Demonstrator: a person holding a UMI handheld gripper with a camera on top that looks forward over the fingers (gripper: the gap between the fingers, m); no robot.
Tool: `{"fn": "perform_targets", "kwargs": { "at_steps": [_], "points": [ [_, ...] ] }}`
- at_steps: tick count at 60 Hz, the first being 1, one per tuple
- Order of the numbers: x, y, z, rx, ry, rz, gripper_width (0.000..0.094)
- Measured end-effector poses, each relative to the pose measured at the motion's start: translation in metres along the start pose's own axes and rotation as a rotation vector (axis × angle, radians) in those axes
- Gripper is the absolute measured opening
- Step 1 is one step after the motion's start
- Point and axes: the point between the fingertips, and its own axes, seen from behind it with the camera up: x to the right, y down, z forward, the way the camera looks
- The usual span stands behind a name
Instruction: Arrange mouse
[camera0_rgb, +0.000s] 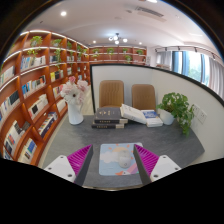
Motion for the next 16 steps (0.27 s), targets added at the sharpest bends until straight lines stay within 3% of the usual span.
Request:
{"fn": "perform_targets", "kwargs": {
  "at_steps": [16],
  "points": [
    [-0.017,0.009,-0.023,0.006,-0.004,-0.014,0.0807]
  ]
}}
